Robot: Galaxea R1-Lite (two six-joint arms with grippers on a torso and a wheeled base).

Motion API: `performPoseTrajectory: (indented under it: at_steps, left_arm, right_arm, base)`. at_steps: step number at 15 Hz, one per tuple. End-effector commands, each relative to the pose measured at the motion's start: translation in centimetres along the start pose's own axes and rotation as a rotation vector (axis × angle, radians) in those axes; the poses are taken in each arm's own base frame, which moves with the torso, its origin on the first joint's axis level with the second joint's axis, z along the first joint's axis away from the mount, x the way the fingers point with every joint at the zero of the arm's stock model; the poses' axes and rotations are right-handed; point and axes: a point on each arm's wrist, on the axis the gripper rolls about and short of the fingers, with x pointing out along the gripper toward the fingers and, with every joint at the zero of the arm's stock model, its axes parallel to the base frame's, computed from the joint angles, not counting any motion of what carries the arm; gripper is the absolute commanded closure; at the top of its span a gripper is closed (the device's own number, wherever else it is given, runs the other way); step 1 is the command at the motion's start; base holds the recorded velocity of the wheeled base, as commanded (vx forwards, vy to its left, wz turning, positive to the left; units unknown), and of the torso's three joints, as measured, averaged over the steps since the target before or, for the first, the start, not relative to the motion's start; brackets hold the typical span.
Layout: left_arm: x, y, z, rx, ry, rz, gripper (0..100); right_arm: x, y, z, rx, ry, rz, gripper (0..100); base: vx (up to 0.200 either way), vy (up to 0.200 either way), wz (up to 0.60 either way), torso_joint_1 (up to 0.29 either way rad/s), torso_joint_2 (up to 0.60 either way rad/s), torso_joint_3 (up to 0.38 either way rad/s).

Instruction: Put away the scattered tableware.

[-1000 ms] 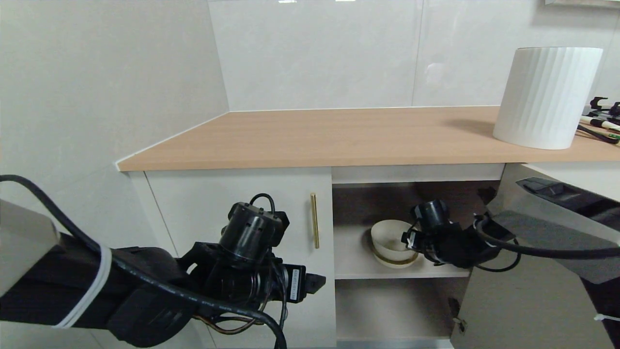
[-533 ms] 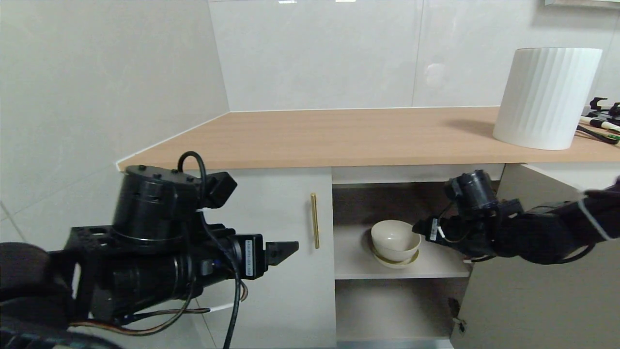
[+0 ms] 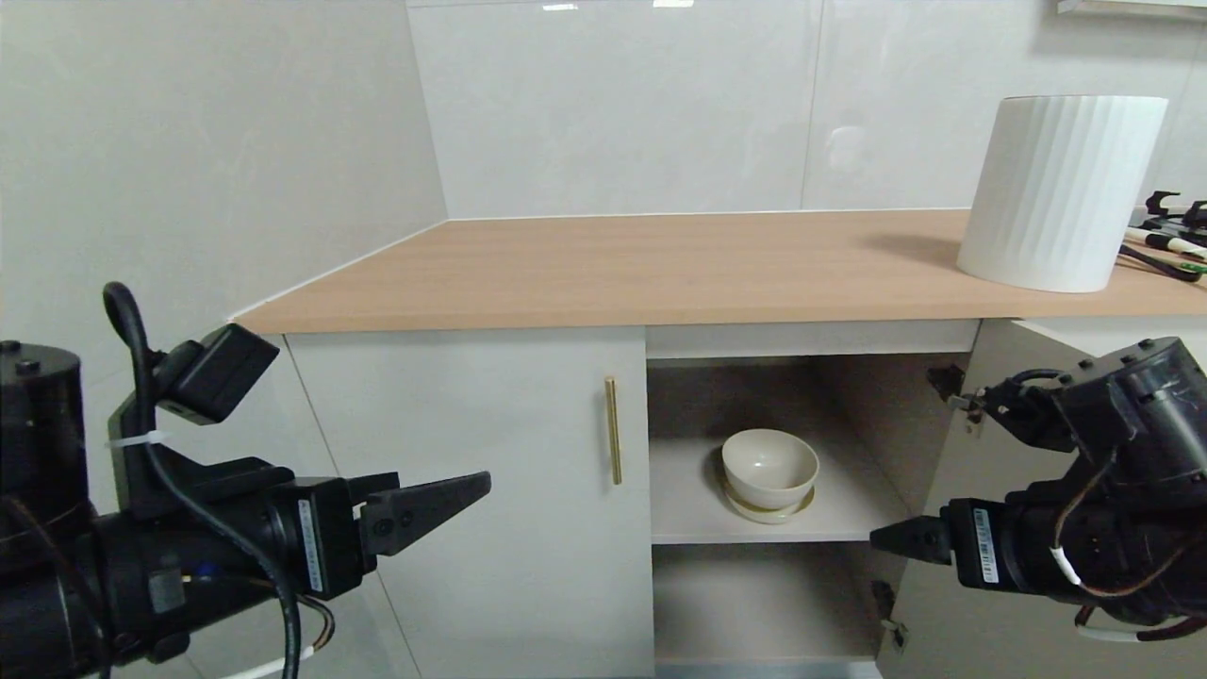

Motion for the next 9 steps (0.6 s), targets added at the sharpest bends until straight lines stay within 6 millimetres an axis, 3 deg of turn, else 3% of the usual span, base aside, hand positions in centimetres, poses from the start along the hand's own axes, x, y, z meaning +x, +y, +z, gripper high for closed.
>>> performPoseTrajectory:
  at_steps: [1,6,9]
  left_arm:
    - [-0.39,0.22,-0.42,-0.002,0.001,0.004,0]
    - [0.04,0.34,-0.62,-0.005,0.021,0.009,0]
    - [0.04,0.35,-0.62,-0.005,0.02,0.01,0]
  right_arm:
    - [-1.06,-0.34,-0.52,-0.002,-0.019,0.015,0]
    - [-1.05,-0.02,-0.96,-0.023,-0.016,0.008,0]
    - [-0.97,0.08,-1.1,-0.03,-0.018,-0.002,0]
  base:
    - [0.0,0.0,0.0,0.0,0.0,0.0]
    - [0.0,0.0,0.0,0.0,0.0,0.0]
    - [-0.2,0.0,0.0,0.004,0.0,-0.001]
